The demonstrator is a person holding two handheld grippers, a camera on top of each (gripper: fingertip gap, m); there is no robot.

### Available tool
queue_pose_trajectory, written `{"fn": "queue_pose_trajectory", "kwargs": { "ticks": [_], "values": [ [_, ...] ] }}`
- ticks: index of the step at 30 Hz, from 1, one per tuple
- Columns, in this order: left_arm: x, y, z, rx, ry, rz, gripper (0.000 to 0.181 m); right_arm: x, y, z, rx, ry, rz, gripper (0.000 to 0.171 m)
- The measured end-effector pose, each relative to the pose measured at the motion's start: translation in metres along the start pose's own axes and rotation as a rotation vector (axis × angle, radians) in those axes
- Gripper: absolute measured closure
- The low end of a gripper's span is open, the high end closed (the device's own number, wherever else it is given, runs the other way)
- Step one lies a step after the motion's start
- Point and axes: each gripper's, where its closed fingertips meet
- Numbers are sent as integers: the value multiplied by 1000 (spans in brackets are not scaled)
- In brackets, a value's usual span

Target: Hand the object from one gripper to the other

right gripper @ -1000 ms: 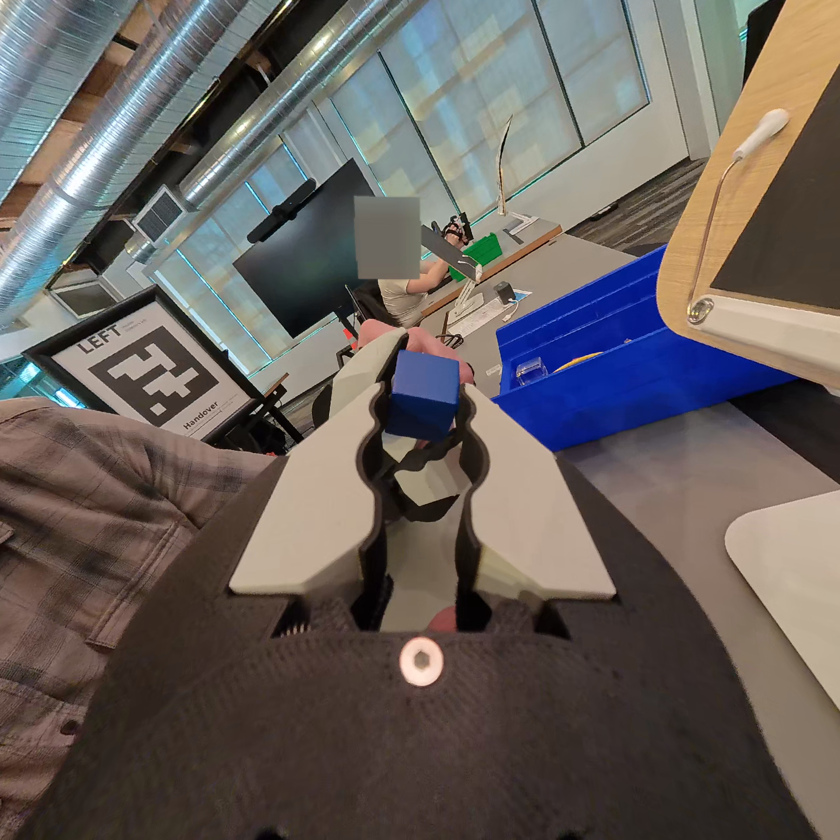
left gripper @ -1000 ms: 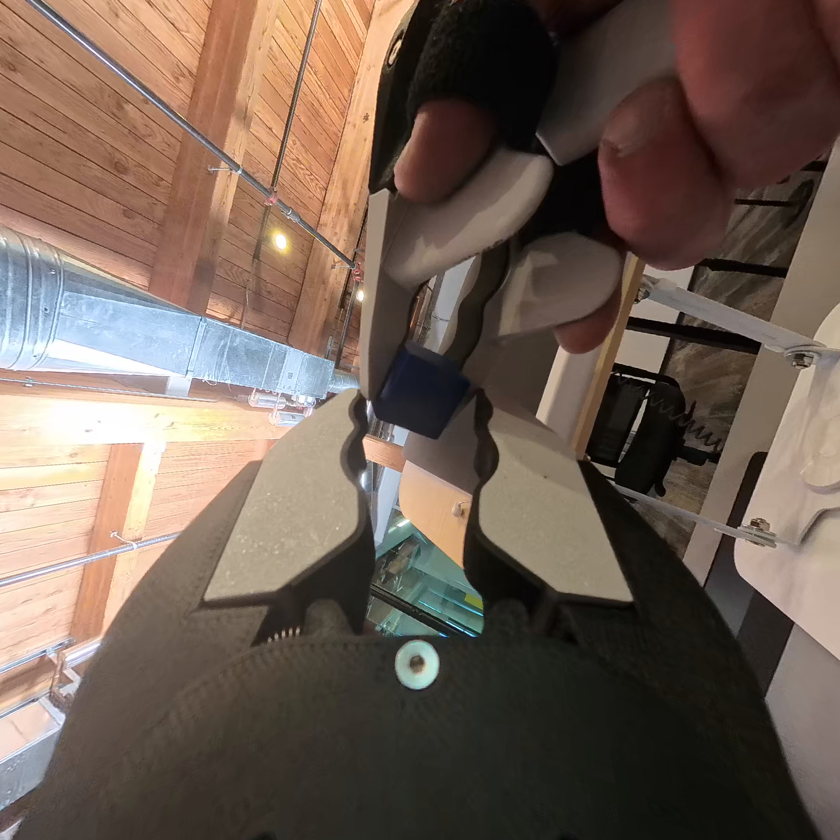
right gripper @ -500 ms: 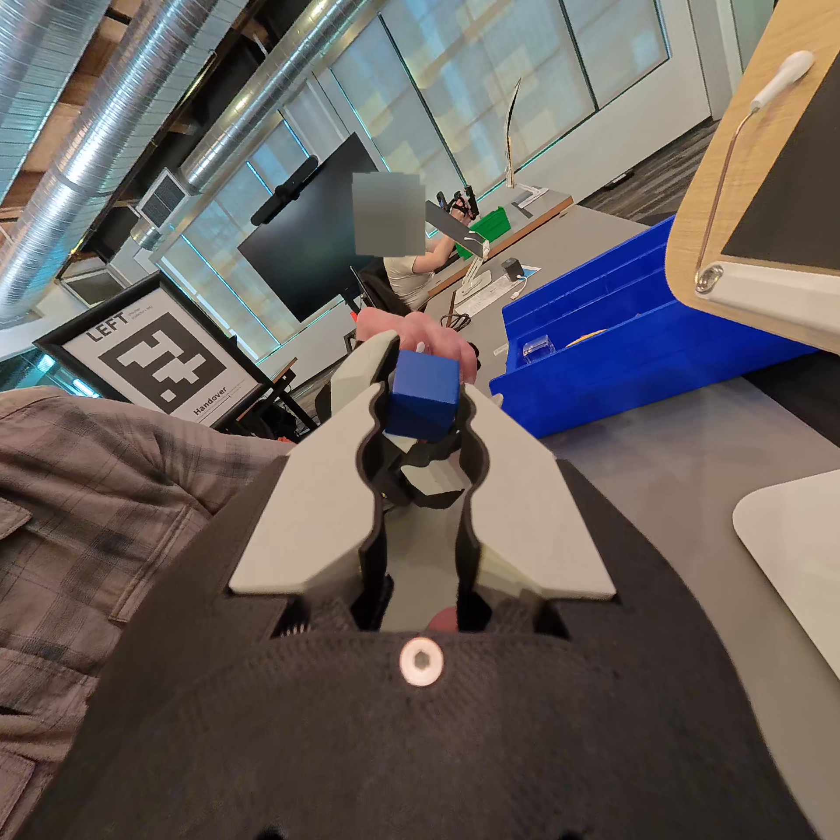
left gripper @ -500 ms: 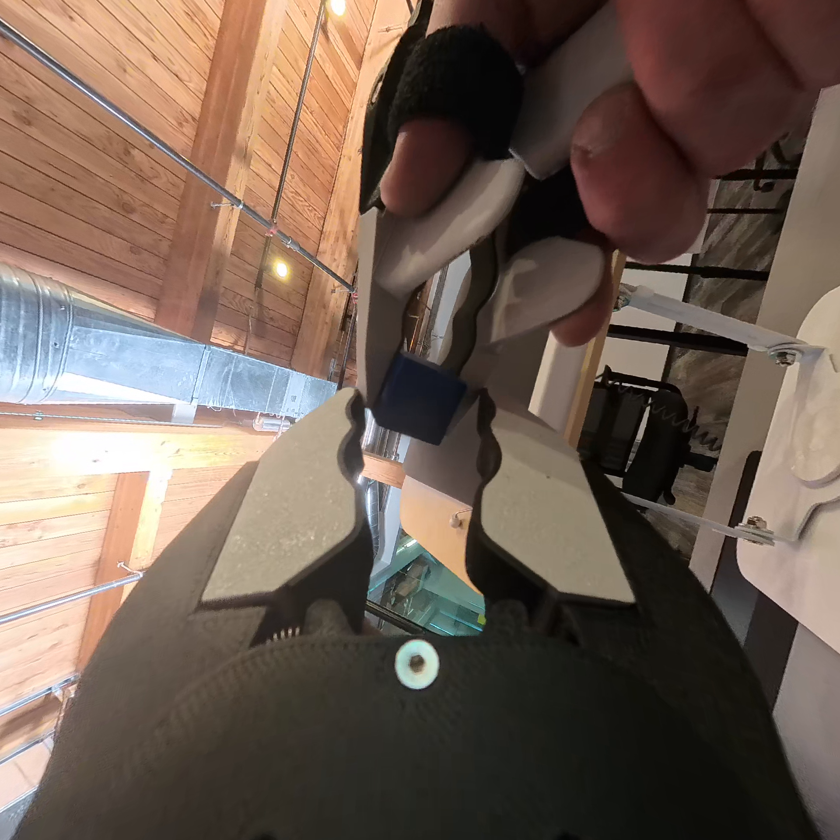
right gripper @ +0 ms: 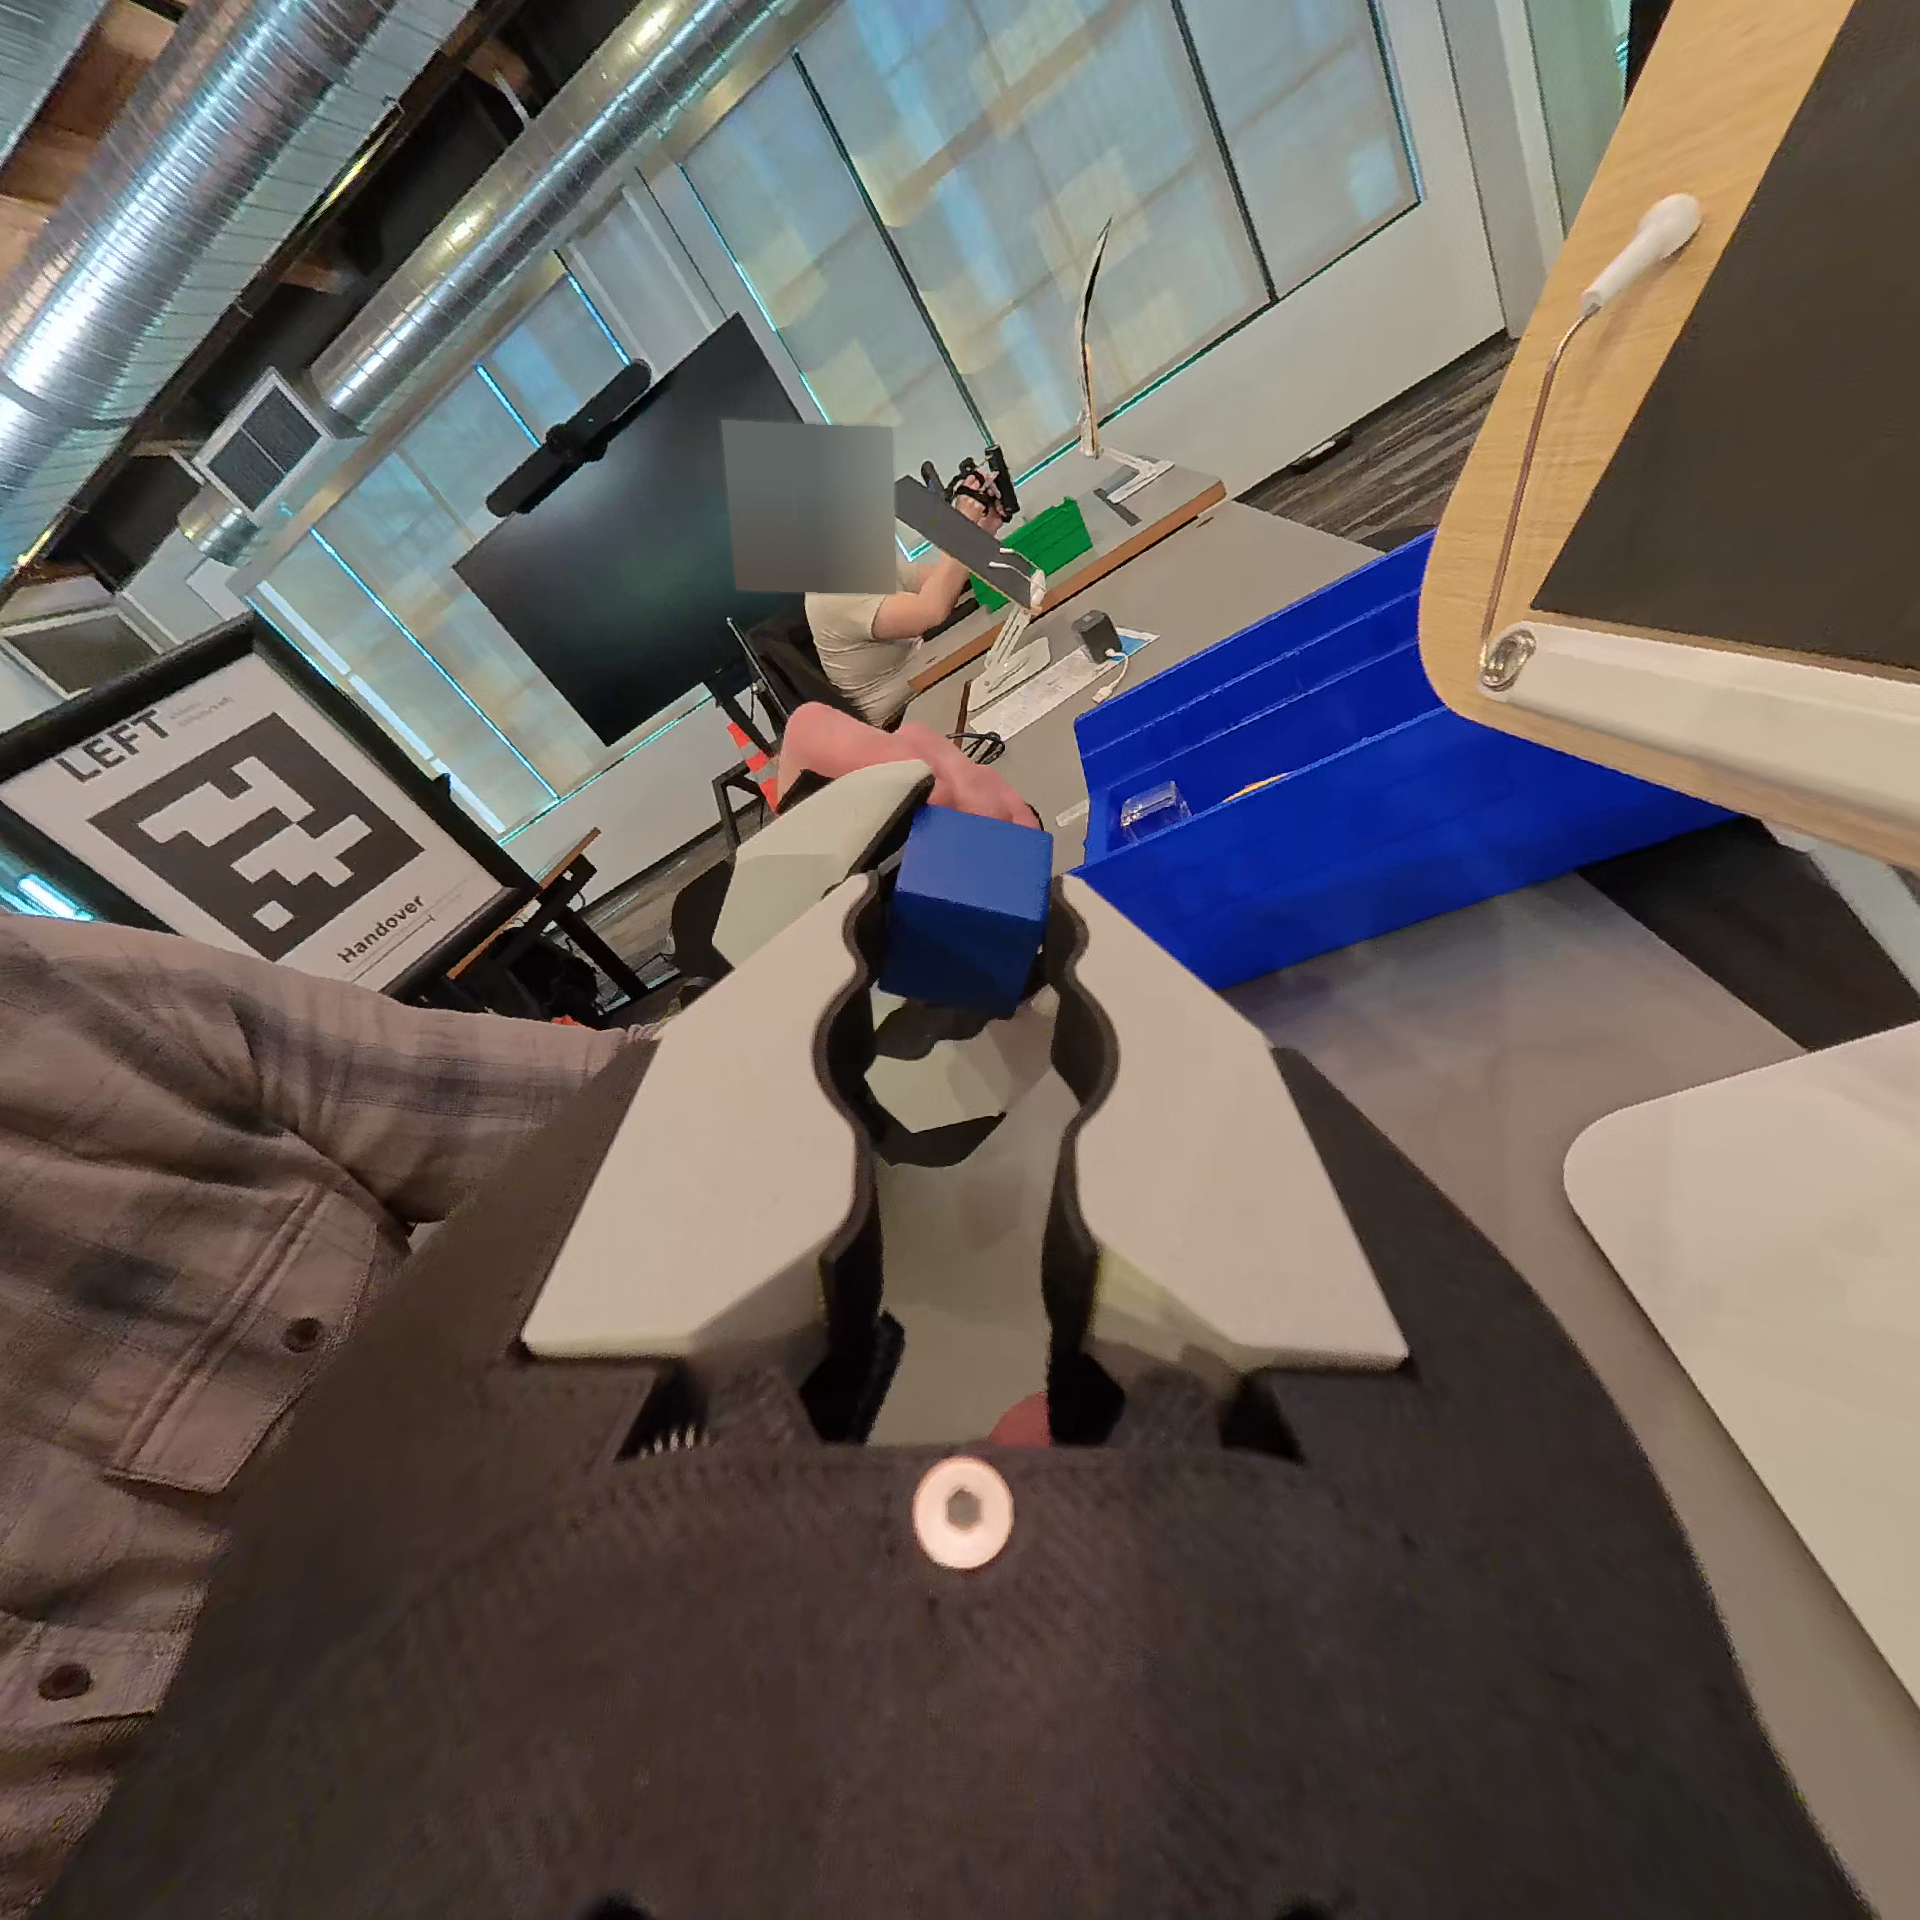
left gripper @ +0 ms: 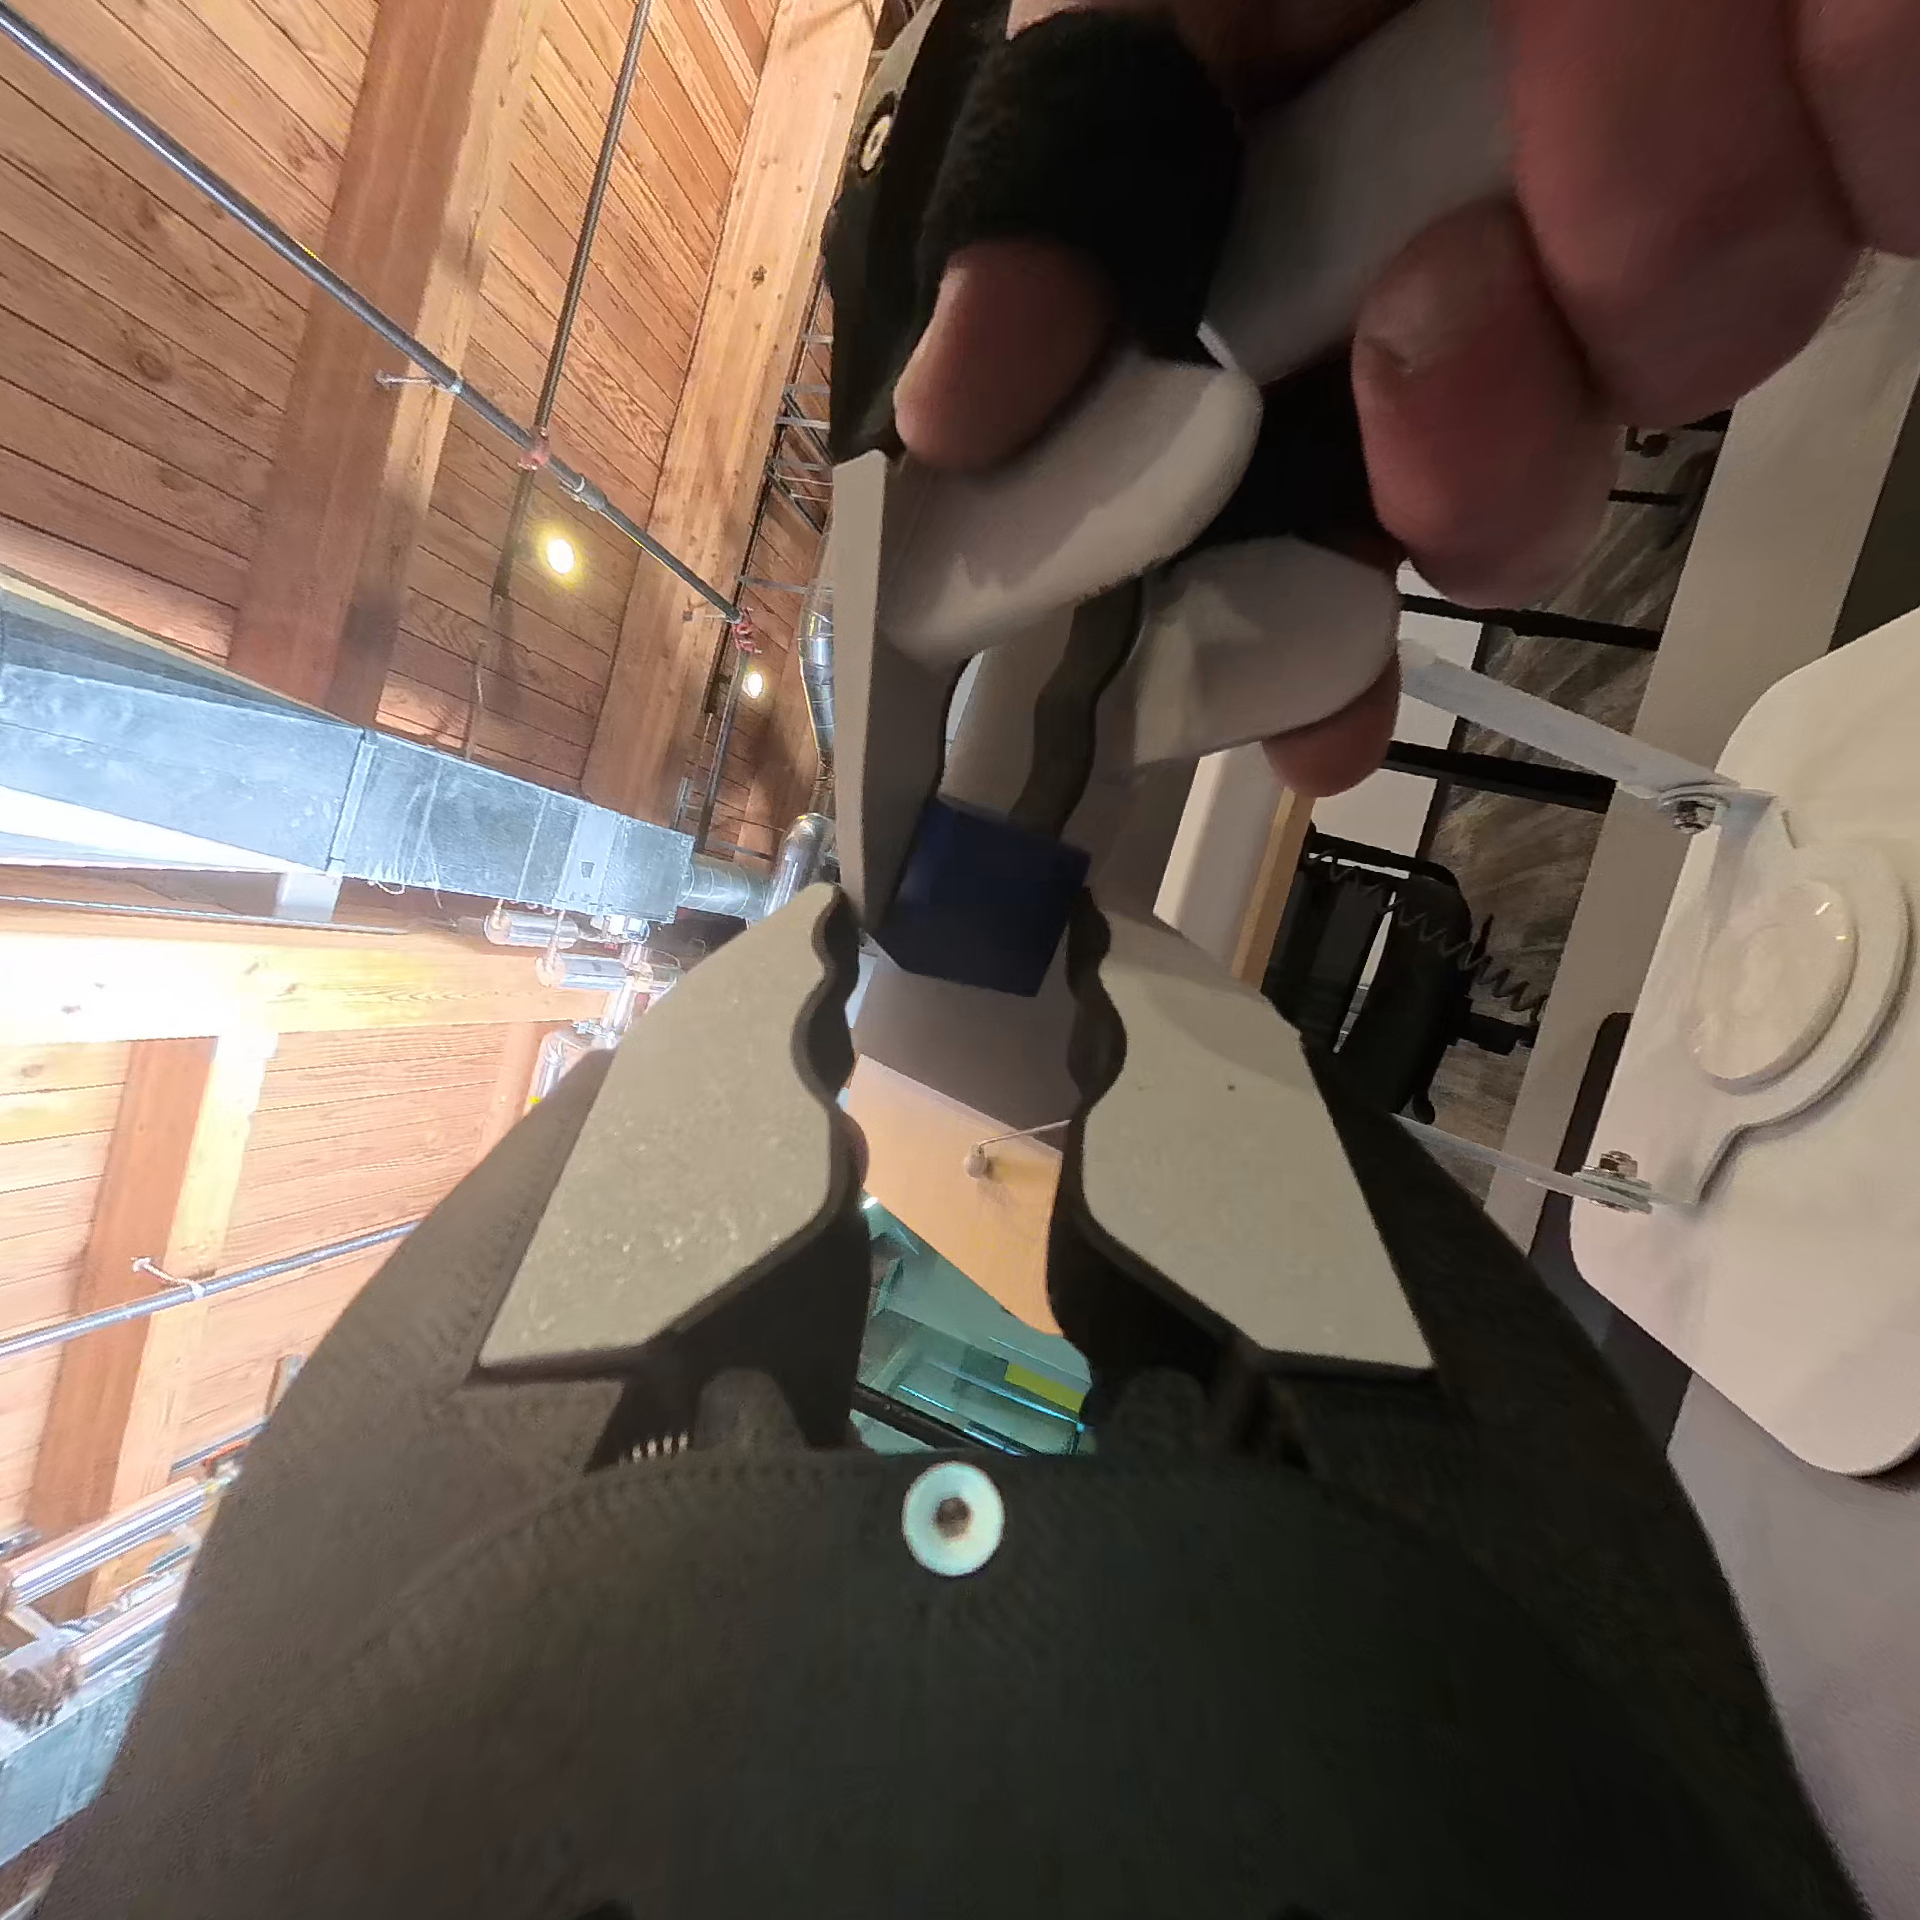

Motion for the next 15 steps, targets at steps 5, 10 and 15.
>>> {"fn": "queue_pose_trajectory", "kwargs": {
  "ticks": [5,10,15],
  "values": [
    [0,1,1,-3,2,6,143,0,1,1,-6,-4,8,144],
    [-1,0,-6,-15,37,5,142,-3,-4,3,-36,-41,-4,144],
    [-6,8,-17,-89,119,129,131,-7,-9,12,-88,-121,-5,145]
  ]
}}
Point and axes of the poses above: each gripper's, where its closed fingertips meet, x out along the fingers, z out of its underside, y = z × x across the jaws, and after that the axes turned 3 degrees about -z, right-handed
